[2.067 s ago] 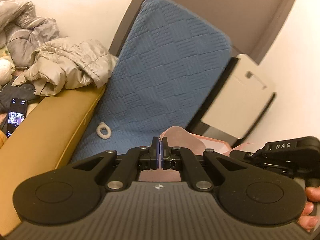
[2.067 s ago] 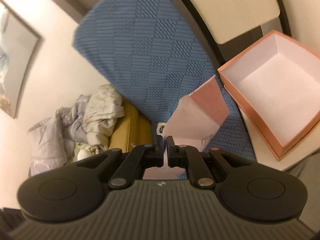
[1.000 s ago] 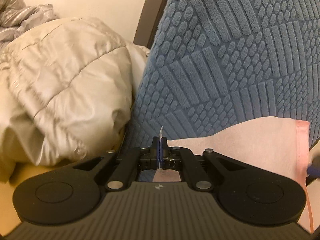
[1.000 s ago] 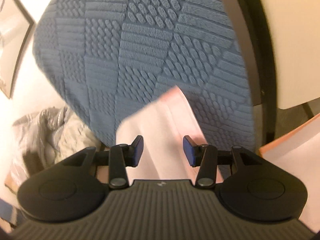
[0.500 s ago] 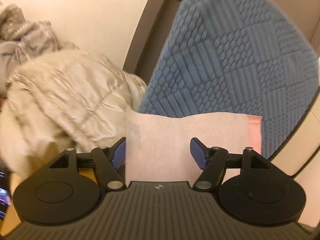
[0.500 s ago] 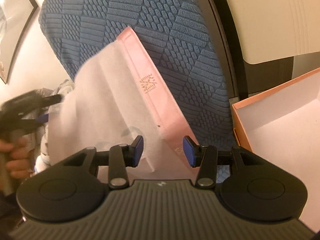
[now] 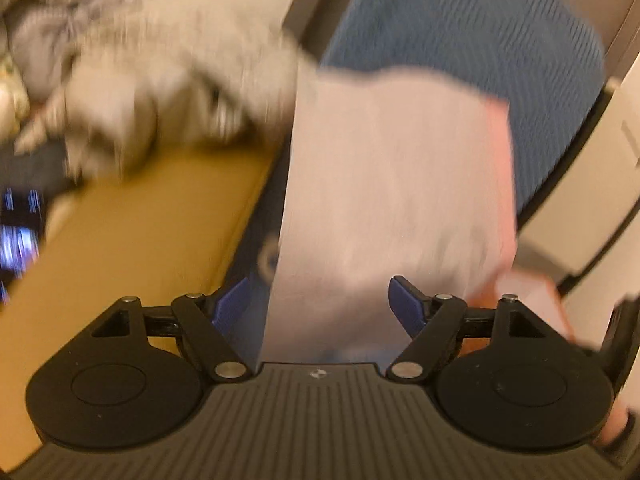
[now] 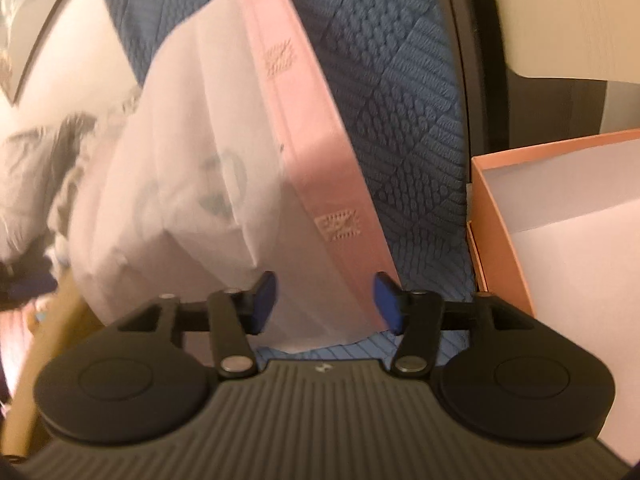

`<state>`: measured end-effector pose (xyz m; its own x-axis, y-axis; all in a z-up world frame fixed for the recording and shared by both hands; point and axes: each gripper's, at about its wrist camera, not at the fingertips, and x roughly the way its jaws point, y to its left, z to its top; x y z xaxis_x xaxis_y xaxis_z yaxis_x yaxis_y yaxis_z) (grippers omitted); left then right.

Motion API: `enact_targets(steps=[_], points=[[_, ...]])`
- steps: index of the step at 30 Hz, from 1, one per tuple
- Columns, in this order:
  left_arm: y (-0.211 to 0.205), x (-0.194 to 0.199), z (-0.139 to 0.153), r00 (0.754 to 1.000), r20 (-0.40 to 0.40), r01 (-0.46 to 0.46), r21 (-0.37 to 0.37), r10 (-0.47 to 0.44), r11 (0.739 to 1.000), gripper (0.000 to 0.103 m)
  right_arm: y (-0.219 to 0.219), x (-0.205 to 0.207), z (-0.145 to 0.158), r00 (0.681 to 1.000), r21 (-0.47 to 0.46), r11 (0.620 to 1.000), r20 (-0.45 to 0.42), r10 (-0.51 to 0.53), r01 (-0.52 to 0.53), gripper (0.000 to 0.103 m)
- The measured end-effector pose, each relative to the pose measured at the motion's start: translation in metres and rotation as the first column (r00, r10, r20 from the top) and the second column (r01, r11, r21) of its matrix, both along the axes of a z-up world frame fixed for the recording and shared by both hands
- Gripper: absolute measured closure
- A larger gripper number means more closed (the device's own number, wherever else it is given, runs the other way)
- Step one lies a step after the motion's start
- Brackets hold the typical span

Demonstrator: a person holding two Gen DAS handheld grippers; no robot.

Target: Organize objects

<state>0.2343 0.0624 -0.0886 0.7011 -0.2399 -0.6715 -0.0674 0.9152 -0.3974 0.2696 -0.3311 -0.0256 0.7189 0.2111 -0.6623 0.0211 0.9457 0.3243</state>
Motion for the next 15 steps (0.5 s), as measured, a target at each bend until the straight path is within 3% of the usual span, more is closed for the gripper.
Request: enact_targets(steps=[4, 9, 13, 15], points=[[-0.011, 0.001, -0.037, 0.995, -0.093, 0.027, 0.022, -0.024, 0.999, 0.022, 0.004, 0.007, -0.012, 0.999, -0.047, 0.998, -0.004, 0.043, -0.044, 0.04], [-0.049, 0.0, -0.052, 0.993, -0.079, 0.11, 0.255, -0.093, 0.961, 0.017, 0.005, 0.023, -0.027, 0.999, -0.106, 0.993, -0.023, 0.048, -0.05, 0.04], [-0.067, 0.0, -0.064, 0.99, -0.09, 0.137, 0.351, -0.113, 0.926, 0.016, 0.007, 0.032, -0.036, 0.998, -0.166, 0.985, -0.029, 0.047, -0.051, 0.04], [-0.071, -0.001, -0.067, 0.987, -0.094, 0.155, 0.351, -0.13, 0.923, 0.016, 0.008, 0.036, -0.04, 0.998, -0.183, 0.981, -0.038, 0.058, -0.063, 0.04]])
